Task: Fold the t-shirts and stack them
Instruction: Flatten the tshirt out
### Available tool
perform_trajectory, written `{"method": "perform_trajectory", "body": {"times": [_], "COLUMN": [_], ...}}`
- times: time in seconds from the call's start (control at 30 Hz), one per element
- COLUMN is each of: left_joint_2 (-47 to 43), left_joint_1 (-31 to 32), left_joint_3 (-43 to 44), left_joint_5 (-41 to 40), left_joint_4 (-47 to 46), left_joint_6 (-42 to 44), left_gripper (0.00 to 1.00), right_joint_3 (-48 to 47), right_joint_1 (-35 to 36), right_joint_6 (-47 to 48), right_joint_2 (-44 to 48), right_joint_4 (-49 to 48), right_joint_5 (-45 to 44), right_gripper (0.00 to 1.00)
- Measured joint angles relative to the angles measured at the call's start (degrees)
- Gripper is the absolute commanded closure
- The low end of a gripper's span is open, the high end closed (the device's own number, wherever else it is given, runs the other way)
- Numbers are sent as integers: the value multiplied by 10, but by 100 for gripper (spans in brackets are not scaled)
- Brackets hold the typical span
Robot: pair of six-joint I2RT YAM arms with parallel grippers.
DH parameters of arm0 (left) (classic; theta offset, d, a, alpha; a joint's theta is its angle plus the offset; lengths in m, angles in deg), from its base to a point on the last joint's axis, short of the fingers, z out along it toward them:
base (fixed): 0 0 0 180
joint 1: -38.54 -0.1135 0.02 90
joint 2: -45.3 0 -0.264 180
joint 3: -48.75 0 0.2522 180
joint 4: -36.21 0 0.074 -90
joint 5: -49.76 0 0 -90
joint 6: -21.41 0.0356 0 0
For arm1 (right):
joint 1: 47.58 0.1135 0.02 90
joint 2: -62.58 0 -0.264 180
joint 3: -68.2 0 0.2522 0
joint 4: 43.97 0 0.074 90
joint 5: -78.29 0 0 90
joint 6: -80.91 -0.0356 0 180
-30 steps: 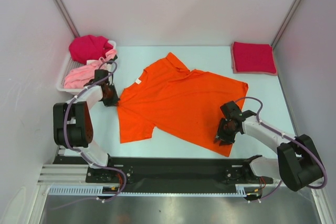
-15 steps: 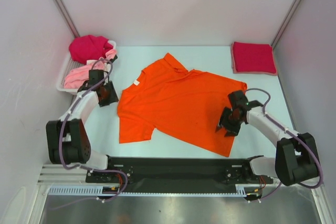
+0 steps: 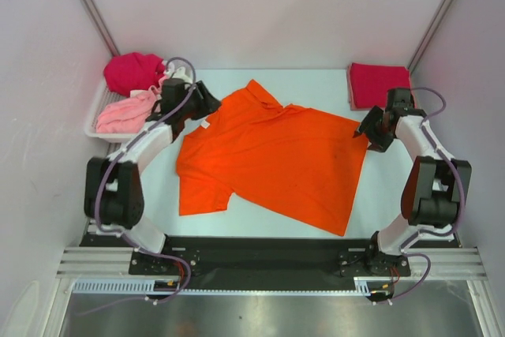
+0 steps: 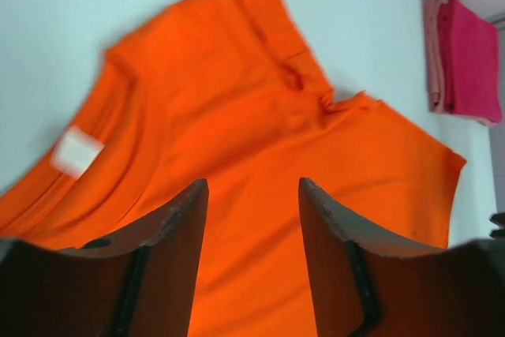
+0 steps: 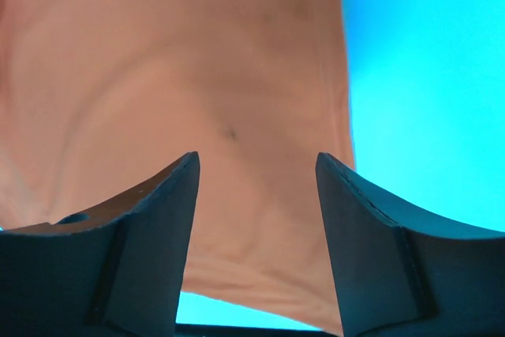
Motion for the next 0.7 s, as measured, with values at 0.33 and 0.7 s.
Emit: {"method": "perform_trajectory", "body": {"times": [0.33,0.7], "left_joint_2": [257,384], "left_joint_1": [74,92], "left_joint_3": [212,294], "left_joint_5": [3,2], "left_joint_4": [-94,-129], "left_joint_6": [-89,-160], "left_gripper": [44,45], "right_joint_3": [-159,-220], "right_joint_1": [-26,-36], "right_joint_6": [35,82], "right_joint_2": [-184,-287], "right_joint_4": [-37,-57], "right_joint_5": [-23,-33], "right_gripper": [34,39]}}
